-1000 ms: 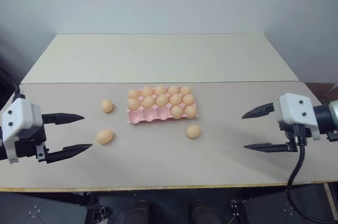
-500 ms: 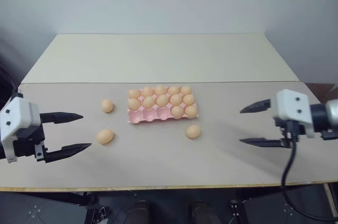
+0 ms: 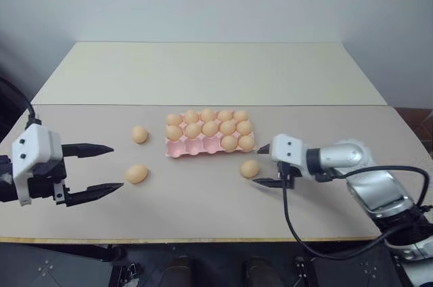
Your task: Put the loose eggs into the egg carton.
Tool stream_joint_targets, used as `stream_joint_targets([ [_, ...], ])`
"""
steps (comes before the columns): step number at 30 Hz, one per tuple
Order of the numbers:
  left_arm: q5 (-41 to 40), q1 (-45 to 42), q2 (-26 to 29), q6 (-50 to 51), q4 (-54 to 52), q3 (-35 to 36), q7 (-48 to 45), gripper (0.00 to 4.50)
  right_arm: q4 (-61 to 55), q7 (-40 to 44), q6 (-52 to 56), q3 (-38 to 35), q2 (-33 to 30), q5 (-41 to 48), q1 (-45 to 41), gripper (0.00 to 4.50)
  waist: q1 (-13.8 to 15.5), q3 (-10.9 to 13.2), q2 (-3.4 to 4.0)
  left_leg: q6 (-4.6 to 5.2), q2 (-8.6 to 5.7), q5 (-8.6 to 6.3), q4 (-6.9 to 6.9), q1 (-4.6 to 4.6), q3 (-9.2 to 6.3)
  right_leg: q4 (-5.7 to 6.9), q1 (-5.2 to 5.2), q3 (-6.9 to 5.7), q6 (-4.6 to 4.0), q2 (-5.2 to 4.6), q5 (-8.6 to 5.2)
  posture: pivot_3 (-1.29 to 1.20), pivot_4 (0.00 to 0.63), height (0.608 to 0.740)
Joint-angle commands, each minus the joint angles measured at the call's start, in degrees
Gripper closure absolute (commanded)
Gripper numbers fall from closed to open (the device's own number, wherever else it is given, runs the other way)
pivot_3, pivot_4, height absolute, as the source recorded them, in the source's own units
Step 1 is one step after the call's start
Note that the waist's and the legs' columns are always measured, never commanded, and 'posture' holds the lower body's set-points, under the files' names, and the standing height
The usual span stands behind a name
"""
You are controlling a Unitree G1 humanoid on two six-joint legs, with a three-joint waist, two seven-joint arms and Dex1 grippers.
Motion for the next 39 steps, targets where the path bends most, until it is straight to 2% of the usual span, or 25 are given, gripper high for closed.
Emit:
stream_joint_targets([
  [1,-0.11,-0.38,0.40,-1.08,-0.86,0.60,0.11,0.41,0.89,-0.22,-2.08,0.42,1.20,-1.33,-1.37,0.19,-0.01,0.00,0.00,0.00,0.00,0.00,0.00,0.00,0.00,0.00,0.00,0.00,0.00,0.00,0.00,0.00,0.150,0.740],
  [8,0.03,0.58,-0.09,-1.16,-1.24,1.22,0.06,0.41,3.98,0.57,-4.75,2.30,2.99,-3.90,-1.94,0.19,-0.02,0.00,0.00,0.00,-0.01,0.00,0.00,0.01,0.00,0.01,0.00,0.00,0.00,0.00,0.00,0.00,0.150,0.740],
  [11,0.04,0.69,-0.09,-1.16,-1.24,1.36,0.15,0.41,4.59,0.99,-5.39,2.28,3.47,-4.08,-2.01,0.75,-0.02,0.00,0.00,0.00,-0.01,0.00,0.00,0.01,0.00,0.01,0.00,0.00,0.00,0.00,0.00,0.00,0.150,0.740],
  [15,0.16,0.70,-0.07,-1.29,-1.10,1.39,0.16,0.41,5.06,1.46,-5.70,2.28,3.67,-4.99,-2.01,2.18,-0.02,0.00,0.00,0.00,0.00,0.00,0.00,0.01,0.00,0.01,0.00,0.00,0.00,0.00,0.00,0.00,0.150,0.740],
  [17,0.19,0.69,-0.01,-1.34,-1.01,1.38,0.07,0.41,4.88,1.26,-6.02,2.07,3.55,-5.50,-1.88,2.59,-0.02,0.00,0.00,0.00,-0.01,0.00,0.00,0.01,0.00,0.01,0.01,0.00,0.00,0.00,0.00,0.00,0.150,0.740],
  [24,0.57,0.74,0.20,-1.37,-0.49,1.84,-0.22,0.41,0.35,2.71,-3.86,-1.03,2.51,-2.85,-3.76,2.59,-0.01,0.00,0.00,0.00,-0.01,0.00,0.00,0.01,0.00,0.01,0.00,0.00,0.00,0.00,0.00,0.00,0.150,0.740],
  [29,1.69,2.61,0.36,-1.30,-0.15,2.98,-0.96,0.41,-1.56,1.18,-1.76,-1.68,5.94,-1.26,-10.31,2.59,-0.52,0.00,0.00,0.00,0.03,0.00,0.00,0.04,0.00,0.05,0.00,0.01,0.00,0.05,0.00,0.00,0.150,0.740],
  [39,4.11,6.87,-0.05,-2.31,-0.04,4.16,-2.21,0.41,13.36,-5.43,-17.09,6.29,16.76,-11.92,-19.48,2.59,-0.60,0.00,-0.01,-0.02,-0.02,0.01,-0.03,0.05,0.00,0.05,-0.01,-0.01,-0.01,-0.01,0.00,0.00,0.150,0.740],
])
